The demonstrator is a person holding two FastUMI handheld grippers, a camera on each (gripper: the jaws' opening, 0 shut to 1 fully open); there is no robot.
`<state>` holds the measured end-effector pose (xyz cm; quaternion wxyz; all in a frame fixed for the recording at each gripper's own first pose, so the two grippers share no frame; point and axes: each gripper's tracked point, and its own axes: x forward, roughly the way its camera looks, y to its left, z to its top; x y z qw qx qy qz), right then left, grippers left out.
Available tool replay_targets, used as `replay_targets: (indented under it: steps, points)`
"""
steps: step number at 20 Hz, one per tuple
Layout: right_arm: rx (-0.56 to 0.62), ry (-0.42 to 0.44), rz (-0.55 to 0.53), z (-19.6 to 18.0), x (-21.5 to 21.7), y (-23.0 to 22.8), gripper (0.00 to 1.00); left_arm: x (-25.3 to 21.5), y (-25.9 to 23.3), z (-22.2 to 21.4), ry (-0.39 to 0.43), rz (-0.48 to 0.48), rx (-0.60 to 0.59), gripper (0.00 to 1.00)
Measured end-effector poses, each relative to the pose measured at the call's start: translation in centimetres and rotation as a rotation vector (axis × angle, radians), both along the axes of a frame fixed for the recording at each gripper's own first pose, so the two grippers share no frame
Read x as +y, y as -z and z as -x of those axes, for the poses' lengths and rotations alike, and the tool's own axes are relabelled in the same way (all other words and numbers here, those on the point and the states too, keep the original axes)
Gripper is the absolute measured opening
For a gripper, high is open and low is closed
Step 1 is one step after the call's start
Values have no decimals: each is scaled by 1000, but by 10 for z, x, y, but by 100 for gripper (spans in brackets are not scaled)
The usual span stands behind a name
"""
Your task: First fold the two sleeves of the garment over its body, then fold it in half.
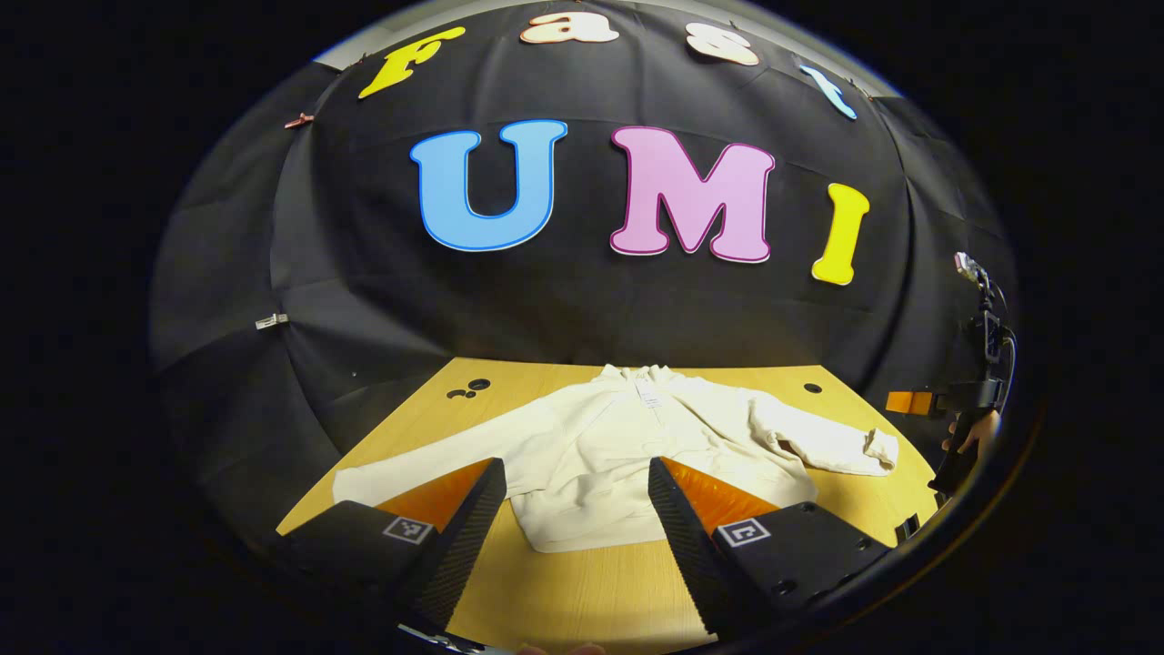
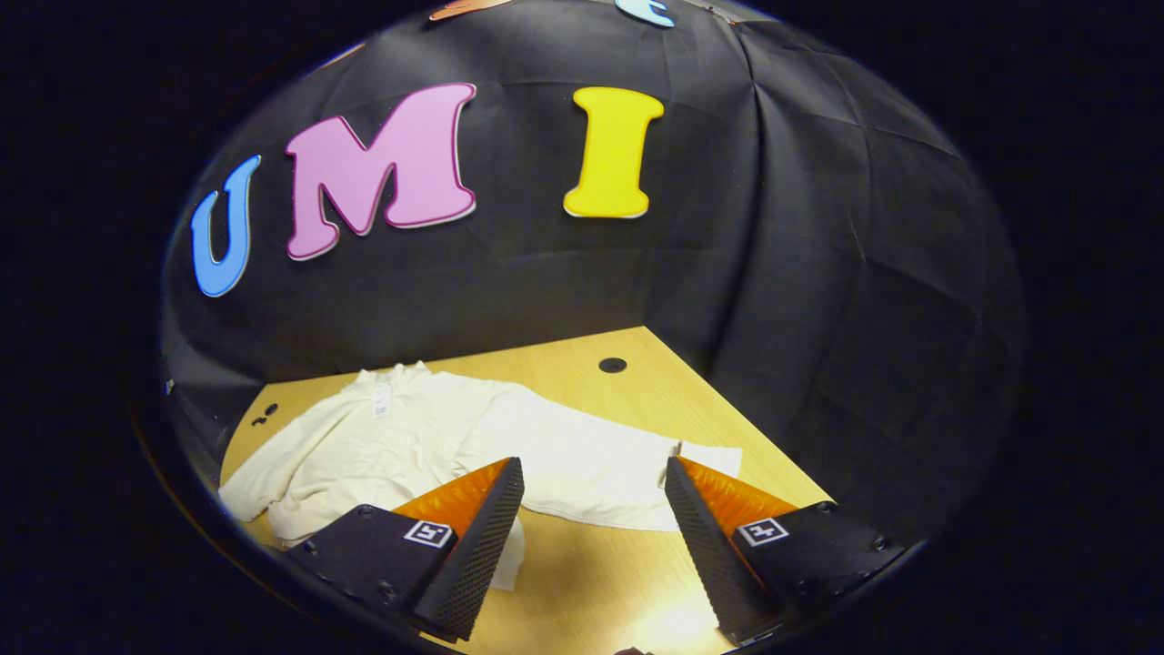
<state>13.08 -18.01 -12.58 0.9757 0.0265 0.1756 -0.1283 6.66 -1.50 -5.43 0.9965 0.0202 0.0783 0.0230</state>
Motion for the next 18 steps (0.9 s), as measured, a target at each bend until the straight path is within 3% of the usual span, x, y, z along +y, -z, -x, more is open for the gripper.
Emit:
replay_targets:
  steps: [7,18]
  points:
    - [166,119,14,-16,-74,70,98,4,18,-23,-19,-47,43,98]
    - [375,250,-144,-28,-137,158,98,-11,44,-38,2,-115,116,100]
